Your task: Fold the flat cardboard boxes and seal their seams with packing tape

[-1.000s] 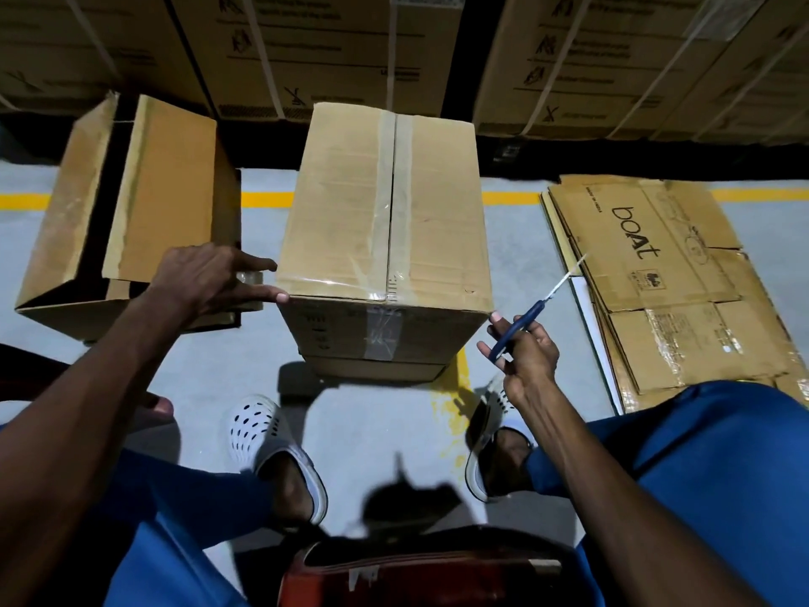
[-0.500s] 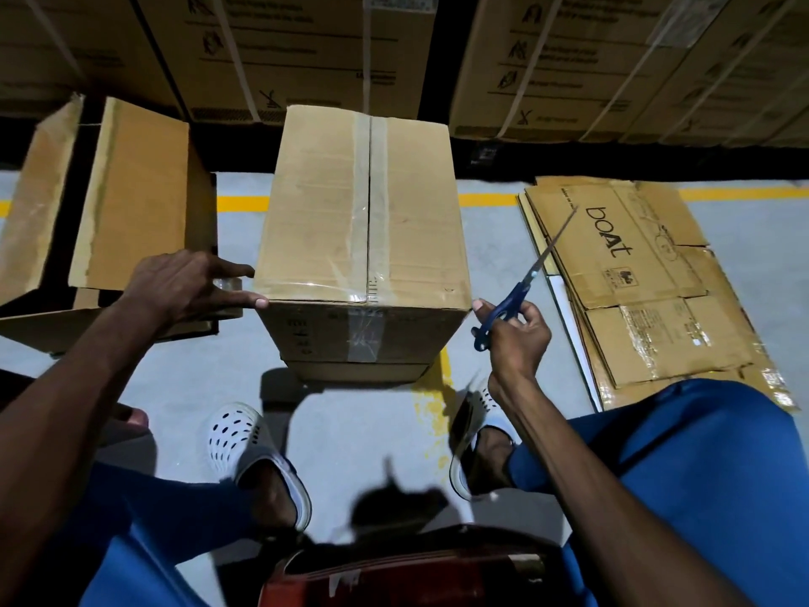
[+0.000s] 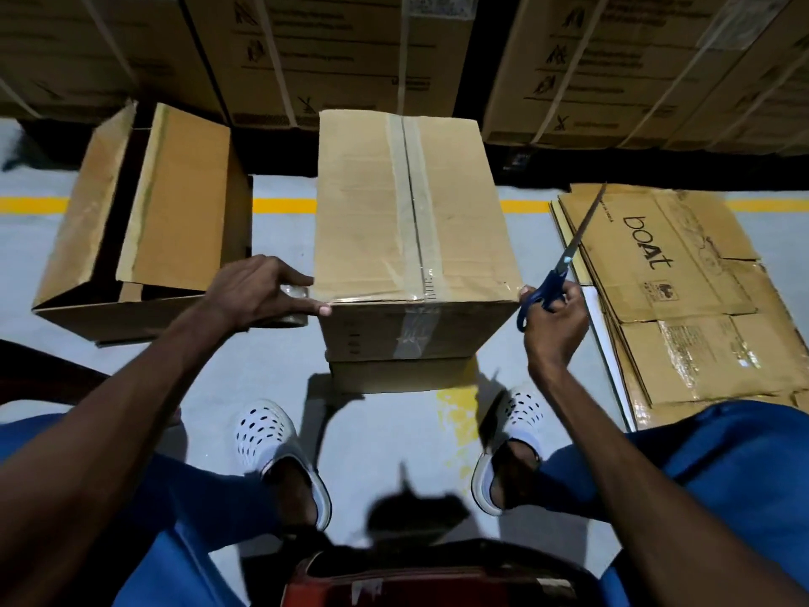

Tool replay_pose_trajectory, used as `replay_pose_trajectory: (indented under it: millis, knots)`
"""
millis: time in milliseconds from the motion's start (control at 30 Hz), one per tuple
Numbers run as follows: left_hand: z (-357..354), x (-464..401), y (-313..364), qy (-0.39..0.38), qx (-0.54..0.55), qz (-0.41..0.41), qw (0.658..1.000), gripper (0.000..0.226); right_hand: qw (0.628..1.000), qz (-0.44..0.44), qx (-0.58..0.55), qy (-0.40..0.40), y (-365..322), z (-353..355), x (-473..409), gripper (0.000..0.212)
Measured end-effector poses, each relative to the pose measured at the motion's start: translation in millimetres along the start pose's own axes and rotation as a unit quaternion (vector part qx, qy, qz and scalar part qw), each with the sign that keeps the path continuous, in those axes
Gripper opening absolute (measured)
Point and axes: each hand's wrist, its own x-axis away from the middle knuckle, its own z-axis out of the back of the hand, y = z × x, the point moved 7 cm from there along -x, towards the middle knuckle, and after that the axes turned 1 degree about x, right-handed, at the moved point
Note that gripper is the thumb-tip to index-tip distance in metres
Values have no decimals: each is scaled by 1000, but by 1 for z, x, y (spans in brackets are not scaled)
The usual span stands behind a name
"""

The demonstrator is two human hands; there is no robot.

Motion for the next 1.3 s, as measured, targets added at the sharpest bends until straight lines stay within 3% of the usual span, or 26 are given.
replay_pose_trajectory:
  millis: [67, 133, 200, 267, 367, 433, 533, 667, 800, 1033, 1200, 1300]
  knots:
    - [-8, 1, 13, -17, -5, -12, 1000, 113, 1000, -7, 22, -8, -1, 2, -19, 29]
    - [-15, 1, 20, -30, 9, -12, 999, 95, 997, 6, 70, -8, -6, 5, -29, 25]
    - [-15, 1, 19, -35, 16, -12, 999, 85, 991, 67, 117, -3, -21, 8, -27, 23]
    - [-10, 1, 13, -29, 0, -11, 1000, 92, 979, 164, 120, -22, -38, 1, -9, 22]
    - [-4, 2, 4, -17, -11, -10, 1000, 91, 948, 286, 93, -102, -62, -27, 31, 24]
    - [-3, 4, 2, -16, -9, -17, 1000, 84, 922, 323, 76, -199, -71, -52, 54, 27]
    - [10, 9, -1, 22, 27, -32, 999, 72, 887, 346, 109, -286, -67, -76, 69, 36]
    - [26, 16, -1, 86, 41, -38, 995, 63, 887, 359, 127, -262, -63, -76, 62, 46]
    - [8, 9, -8, 62, -43, 1, 997, 75, 882, 373, 127, -260, -62, -78, 65, 45]
    - [-8, 1, -16, 35, -32, 8, 999, 83, 879, 377, 140, -256, -64, -78, 66, 40]
    - [-15, -5, -20, 16, 5, -2, 1000, 74, 893, 360, 98, -251, -83, -86, 80, 26]
    - [-15, -9, -14, 15, -3, -12, 1000, 64, 885, 346, 60, -307, -94, -115, 103, 29]
